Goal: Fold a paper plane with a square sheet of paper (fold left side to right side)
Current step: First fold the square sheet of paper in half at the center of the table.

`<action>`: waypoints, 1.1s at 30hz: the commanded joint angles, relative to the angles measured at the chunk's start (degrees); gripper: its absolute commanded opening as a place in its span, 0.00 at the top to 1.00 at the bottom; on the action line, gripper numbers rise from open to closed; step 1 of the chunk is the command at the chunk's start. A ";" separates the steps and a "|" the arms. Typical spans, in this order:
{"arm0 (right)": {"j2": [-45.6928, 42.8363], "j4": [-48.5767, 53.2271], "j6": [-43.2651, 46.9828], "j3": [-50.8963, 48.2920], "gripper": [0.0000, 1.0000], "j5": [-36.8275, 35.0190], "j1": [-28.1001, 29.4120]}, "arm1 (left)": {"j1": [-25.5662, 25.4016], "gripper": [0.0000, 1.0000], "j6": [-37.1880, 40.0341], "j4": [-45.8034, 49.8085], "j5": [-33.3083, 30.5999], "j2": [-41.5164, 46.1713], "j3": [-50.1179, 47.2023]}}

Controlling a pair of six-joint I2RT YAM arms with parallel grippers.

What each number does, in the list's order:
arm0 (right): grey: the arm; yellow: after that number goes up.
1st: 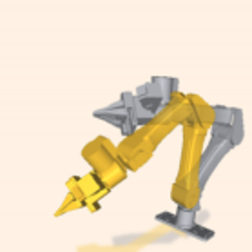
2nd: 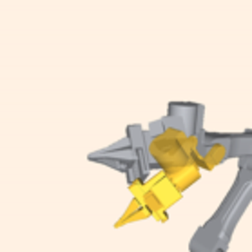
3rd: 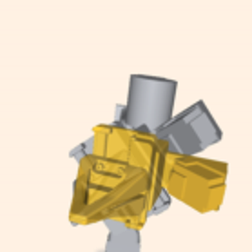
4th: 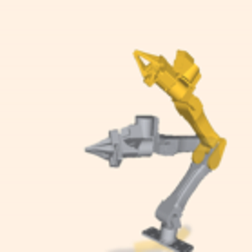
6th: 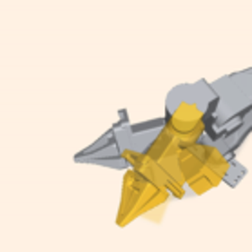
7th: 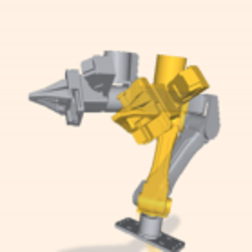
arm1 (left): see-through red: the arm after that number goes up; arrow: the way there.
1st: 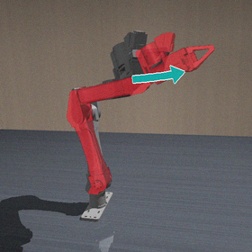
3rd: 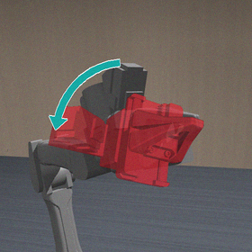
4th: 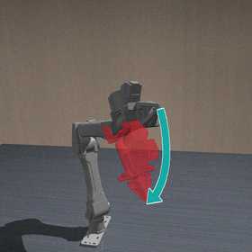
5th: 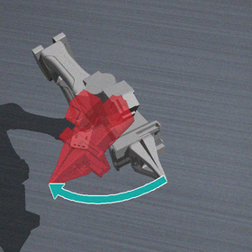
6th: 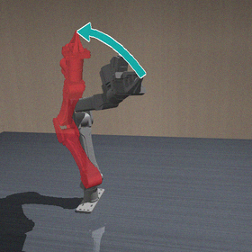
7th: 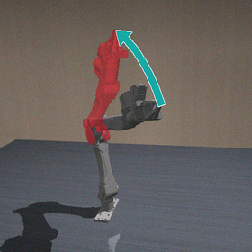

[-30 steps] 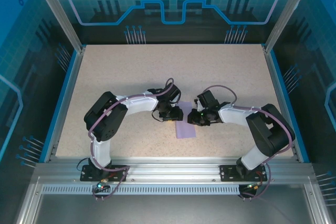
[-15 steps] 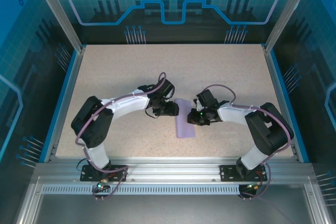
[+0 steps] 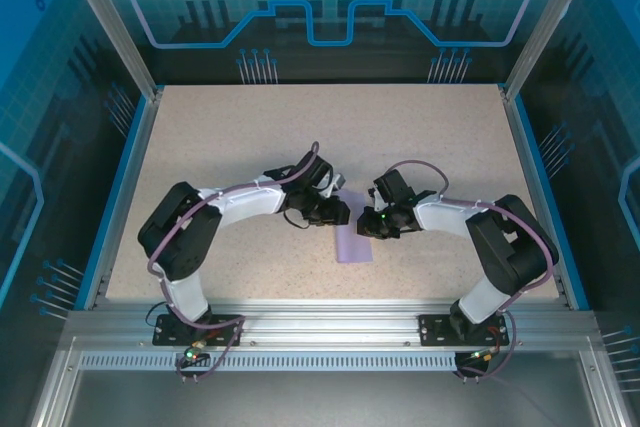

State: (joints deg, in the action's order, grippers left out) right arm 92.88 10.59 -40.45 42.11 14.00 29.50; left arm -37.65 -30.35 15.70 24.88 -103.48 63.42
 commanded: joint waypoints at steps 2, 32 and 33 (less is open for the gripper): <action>2.54 5.76 1.07 -0.89 0.85 -2.75 0.61 | -0.14 0.74 -1.03 -4.45 5.69 -2.35 -1.32; 3.62 8.51 3.36 -0.80 0.87 -3.51 0.04 | 3.72 0.84 -0.55 0.68 -6.39 1.01 -9.82; 3.60 8.31 3.36 -0.80 0.87 -3.21 0.03 | 3.85 0.84 -0.43 0.33 -6.12 2.02 -9.89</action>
State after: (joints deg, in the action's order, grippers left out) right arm 93.51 12.60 -38.26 43.31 13.58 29.58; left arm -34.74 -31.16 12.99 21.17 -104.14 55.27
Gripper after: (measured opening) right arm 0.136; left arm 0.156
